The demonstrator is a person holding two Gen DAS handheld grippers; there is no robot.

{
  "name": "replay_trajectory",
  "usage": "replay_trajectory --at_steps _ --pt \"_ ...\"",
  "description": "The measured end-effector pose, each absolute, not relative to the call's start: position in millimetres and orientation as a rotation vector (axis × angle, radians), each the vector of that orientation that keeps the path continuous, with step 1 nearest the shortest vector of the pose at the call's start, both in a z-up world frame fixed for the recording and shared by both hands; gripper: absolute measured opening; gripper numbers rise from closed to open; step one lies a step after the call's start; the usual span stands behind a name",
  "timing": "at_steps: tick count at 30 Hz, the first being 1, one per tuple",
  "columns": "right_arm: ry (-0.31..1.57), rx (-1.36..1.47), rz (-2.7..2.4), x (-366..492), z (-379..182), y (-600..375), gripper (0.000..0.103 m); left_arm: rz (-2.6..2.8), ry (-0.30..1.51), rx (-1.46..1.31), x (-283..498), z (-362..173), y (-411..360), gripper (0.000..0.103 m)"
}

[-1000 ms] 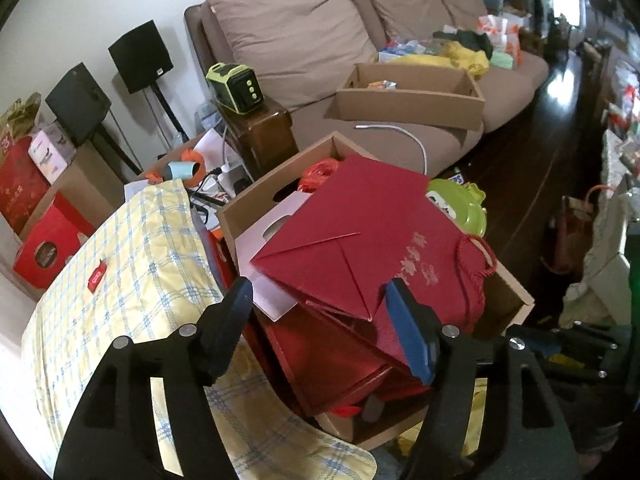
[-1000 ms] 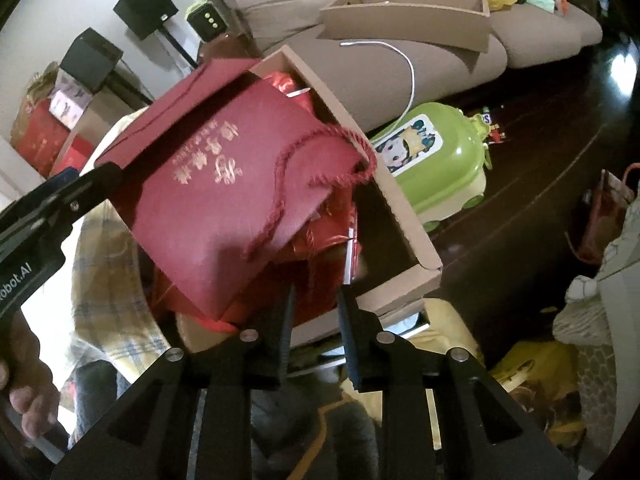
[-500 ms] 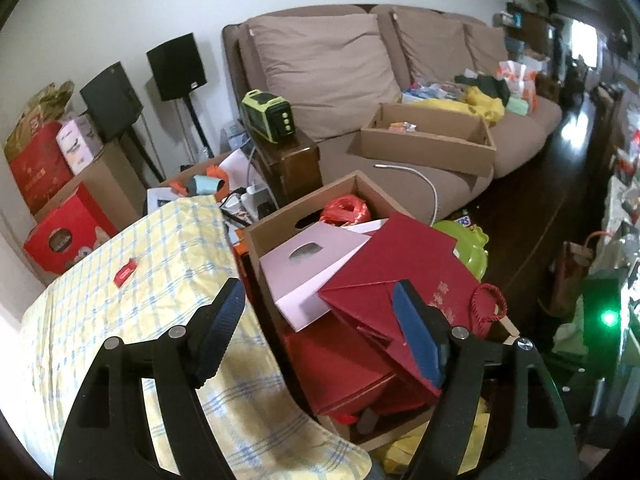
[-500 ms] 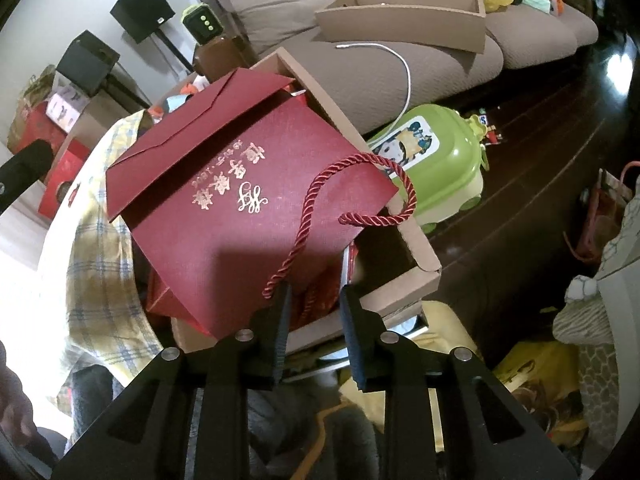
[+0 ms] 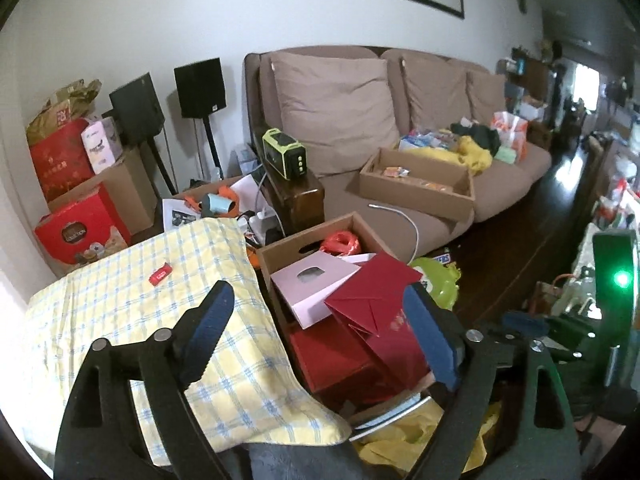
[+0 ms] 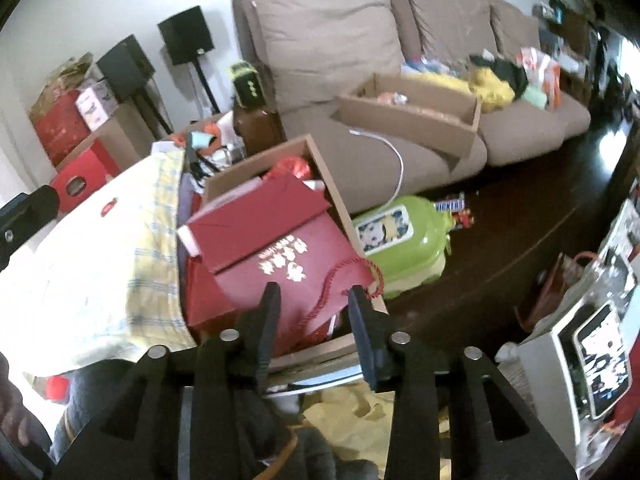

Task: Organize objects
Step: 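Withdraw both tools and move the right tool to the small red item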

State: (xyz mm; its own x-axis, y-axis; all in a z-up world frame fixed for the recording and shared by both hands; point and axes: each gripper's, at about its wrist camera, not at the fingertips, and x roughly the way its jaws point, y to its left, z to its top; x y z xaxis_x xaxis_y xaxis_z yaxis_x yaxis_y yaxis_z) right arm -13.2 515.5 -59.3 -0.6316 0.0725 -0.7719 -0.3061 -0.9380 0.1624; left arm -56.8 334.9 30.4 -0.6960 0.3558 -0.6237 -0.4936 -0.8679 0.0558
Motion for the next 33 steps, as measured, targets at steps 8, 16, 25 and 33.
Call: replay_trajectory --at_steps 8,16,25,33 --pt "0.293 -1.168 2.665 -1 -19 488 0.077 2.536 0.213 -0.846 -25 57 311 0.091" --pt "0.292 -1.056 2.681 17 8 488 0.083 2.526 0.182 -0.793 -2 75 303 0.103" --pt "0.299 -0.956 2.778 28 29 477 0.086 2.533 0.158 -0.744 6 90 284 0.103" --pt "0.289 -0.904 2.901 21 29 449 0.090 2.639 0.068 -0.758 -28 88 225 0.103"
